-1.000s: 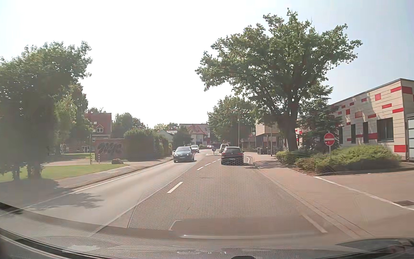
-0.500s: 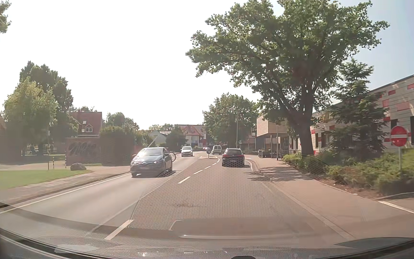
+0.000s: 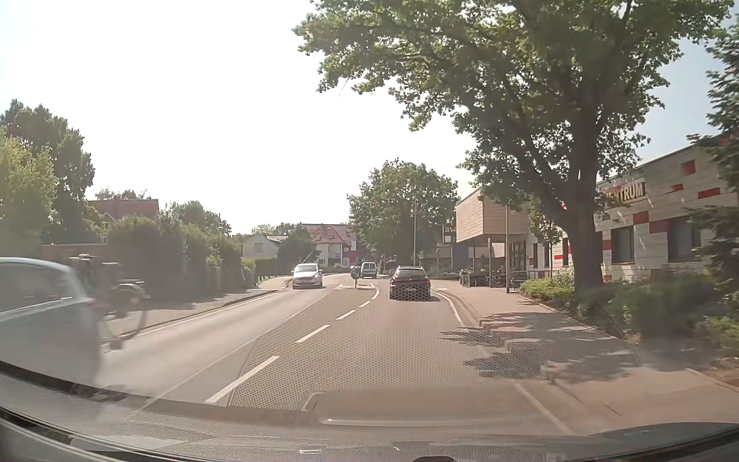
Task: Follow the waypoints while adhering to traffic rules and regulations
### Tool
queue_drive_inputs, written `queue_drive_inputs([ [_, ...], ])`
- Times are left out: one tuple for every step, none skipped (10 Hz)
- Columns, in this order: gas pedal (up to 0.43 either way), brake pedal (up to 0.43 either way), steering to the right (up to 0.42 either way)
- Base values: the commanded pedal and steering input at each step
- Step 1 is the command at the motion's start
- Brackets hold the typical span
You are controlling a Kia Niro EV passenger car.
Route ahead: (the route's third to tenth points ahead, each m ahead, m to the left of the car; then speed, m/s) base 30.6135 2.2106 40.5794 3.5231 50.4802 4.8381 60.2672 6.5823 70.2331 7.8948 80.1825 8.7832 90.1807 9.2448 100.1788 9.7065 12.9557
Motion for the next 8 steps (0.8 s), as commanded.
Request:
queue_drive_inputs([
  [0.169,0.000,0.014],
  [0.169,0.000,0.014],
  [0.169,0.000,0.014],
  [0.169,0.000,0.014],
  [0.169,0.000,0.013],
  [0.169,0.000,0.010],
  [0.157,0.000,0.009],
  [0.157,0.000,0.007],
])
